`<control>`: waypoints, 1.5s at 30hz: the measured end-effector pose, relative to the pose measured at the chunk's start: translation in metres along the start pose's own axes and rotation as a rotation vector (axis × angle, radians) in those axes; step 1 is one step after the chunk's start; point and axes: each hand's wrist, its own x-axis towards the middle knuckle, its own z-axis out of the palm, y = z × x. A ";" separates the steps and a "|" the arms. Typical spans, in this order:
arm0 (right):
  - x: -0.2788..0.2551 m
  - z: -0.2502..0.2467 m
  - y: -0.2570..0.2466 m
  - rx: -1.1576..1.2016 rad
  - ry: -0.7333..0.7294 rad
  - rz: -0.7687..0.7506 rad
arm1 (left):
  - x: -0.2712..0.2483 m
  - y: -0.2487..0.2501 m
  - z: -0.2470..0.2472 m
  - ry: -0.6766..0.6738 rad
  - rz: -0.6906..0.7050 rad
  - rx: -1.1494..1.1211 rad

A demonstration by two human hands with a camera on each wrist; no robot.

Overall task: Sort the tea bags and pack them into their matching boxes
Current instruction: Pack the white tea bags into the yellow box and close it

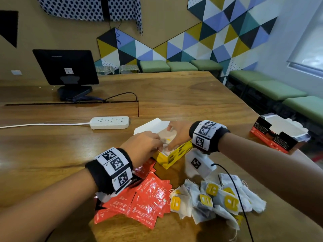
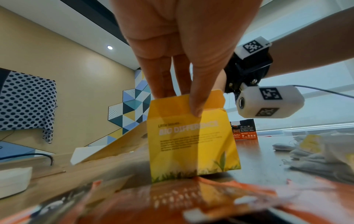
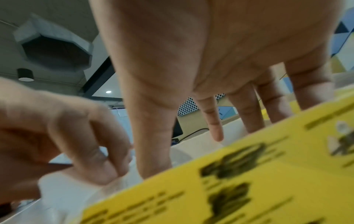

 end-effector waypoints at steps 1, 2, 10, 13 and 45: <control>-0.001 -0.001 0.002 0.009 -0.009 0.007 | 0.000 -0.001 0.000 0.001 -0.005 -0.001; -0.002 -0.001 0.003 0.015 -0.018 0.015 | -0.001 -0.001 0.000 -0.006 -0.014 -0.002; 0.004 0.012 -0.018 0.295 -0.022 -0.081 | 0.004 -0.007 0.001 0.029 0.018 0.055; 0.005 0.008 -0.016 0.280 -0.012 -0.091 | 0.007 -0.011 -0.002 0.015 0.035 0.095; -0.152 0.082 0.098 -0.039 0.051 -0.096 | 0.013 0.089 0.027 -0.661 0.016 -0.153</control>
